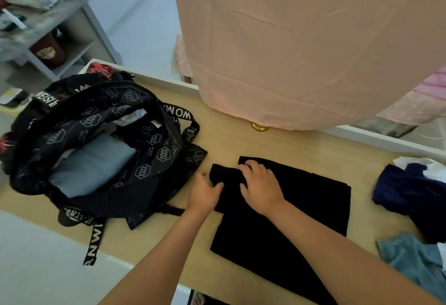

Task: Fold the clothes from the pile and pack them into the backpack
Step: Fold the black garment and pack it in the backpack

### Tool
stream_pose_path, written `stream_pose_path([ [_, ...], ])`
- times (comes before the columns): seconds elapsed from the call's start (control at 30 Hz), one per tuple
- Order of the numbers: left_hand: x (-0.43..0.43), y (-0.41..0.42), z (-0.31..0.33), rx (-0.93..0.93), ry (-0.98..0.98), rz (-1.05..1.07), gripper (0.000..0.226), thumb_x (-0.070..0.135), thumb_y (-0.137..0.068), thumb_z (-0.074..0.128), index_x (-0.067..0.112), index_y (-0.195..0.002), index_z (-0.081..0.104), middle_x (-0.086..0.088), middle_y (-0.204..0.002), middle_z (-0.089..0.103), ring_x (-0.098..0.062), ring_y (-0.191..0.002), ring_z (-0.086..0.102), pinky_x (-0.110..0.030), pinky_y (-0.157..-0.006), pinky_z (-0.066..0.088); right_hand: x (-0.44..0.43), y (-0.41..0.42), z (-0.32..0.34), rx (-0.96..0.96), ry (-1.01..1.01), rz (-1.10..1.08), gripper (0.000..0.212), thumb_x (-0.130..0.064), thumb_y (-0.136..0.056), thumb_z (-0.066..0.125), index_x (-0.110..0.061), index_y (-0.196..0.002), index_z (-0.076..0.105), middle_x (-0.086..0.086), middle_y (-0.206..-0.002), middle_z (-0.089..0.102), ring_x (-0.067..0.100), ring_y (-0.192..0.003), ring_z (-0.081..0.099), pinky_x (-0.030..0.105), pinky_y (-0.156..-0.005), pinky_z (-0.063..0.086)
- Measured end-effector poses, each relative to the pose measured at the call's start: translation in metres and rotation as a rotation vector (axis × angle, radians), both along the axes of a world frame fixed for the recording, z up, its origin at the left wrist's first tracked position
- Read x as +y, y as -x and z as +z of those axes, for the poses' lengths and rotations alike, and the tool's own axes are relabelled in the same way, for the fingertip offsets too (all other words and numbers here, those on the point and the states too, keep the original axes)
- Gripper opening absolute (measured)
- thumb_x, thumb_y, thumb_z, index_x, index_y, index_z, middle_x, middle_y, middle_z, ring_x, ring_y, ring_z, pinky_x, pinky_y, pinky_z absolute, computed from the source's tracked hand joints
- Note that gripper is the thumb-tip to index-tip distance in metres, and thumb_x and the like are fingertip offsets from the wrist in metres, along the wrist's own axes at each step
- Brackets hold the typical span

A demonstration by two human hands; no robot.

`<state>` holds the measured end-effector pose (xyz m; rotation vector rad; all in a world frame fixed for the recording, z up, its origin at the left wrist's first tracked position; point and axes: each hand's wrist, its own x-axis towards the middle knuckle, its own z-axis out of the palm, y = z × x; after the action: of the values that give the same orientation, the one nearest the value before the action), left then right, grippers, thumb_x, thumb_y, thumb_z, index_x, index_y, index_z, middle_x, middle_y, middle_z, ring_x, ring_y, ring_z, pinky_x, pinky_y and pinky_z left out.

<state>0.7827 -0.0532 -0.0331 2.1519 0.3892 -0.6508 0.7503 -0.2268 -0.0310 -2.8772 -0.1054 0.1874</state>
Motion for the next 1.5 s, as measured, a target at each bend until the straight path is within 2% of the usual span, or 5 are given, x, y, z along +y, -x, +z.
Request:
stream_pose_path([
  [0.33, 0.012, 0.016, -0.009, 0.037, -0.072, -0.208, 0.021, 0.025, -0.086, 0.064, 0.011, -0.073, 0.055, -0.001, -0.070, 0.058, -0.018, -0.068, 0.057, -0.030, -0.059, 0.041, 0.036, -0.084, -0.002, 0.259, -0.087, 0.027, 0.027, -0.022, -0.094, 0.058, -0.019, -0.119, 0.067, 0.003, -0.114, 0.066, 0.026, -0.107, 0.060, 0.032, -0.086, 0.047],
  [0.63, 0.021, 0.036, 0.002, -0.311, 0.016, -0.174, 0.018, 0.032, -0.098, 0.055, 0.016, -0.091, 0.050, 0.004, -0.077, 0.060, -0.012, -0.069, 0.058, -0.029, -0.059, 0.043, 0.010, -0.108, 0.024, 0.356, -0.621, -0.167, 0.042, 0.017, -0.070, 0.051, -0.022, -0.074, 0.068, -0.002, -0.079, 0.068, 0.005, -0.069, 0.061, 0.017, -0.064, 0.048],
  [0.97, 0.009, 0.047, -0.003, -0.385, -0.259, -0.851, 0.041, 0.055, -0.098, 0.042, 0.030, -0.125, 0.060, 0.003, -0.115, 0.055, -0.019, -0.101, 0.058, -0.033, -0.080, 0.048, -0.047, -0.045, 0.021, 0.193, 0.394, 0.334, 0.027, -0.011, -0.084, 0.062, -0.027, -0.107, 0.064, 0.001, -0.111, 0.047, 0.023, -0.105, 0.044, 0.033, -0.084, 0.033],
  [1.13, 0.007, 0.046, -0.008, -0.469, -0.159, -0.398, 0.016, 0.031, -0.095, 0.058, 0.028, -0.109, 0.065, 0.011, -0.096, 0.064, -0.009, -0.088, 0.061, -0.029, -0.073, 0.051, -0.027, -0.036, 0.013, -0.106, 0.267, 0.194, 0.032, -0.007, -0.076, 0.061, -0.018, -0.105, 0.066, 0.005, -0.109, 0.054, 0.027, -0.100, 0.051, 0.037, -0.082, 0.040],
  [1.5, 0.011, 0.053, -0.017, -0.167, -0.237, -0.561, 0.026, 0.028, -0.087, 0.066, 0.014, -0.109, 0.061, -0.003, -0.105, 0.058, -0.020, -0.096, 0.058, -0.031, -0.079, 0.053, -0.006, -0.062, 0.010, 0.133, 0.513, 0.615, 0.036, -0.012, -0.087, 0.064, -0.030, -0.118, 0.065, -0.001, -0.112, 0.056, 0.021, -0.105, 0.046, 0.036, -0.086, 0.031],
])
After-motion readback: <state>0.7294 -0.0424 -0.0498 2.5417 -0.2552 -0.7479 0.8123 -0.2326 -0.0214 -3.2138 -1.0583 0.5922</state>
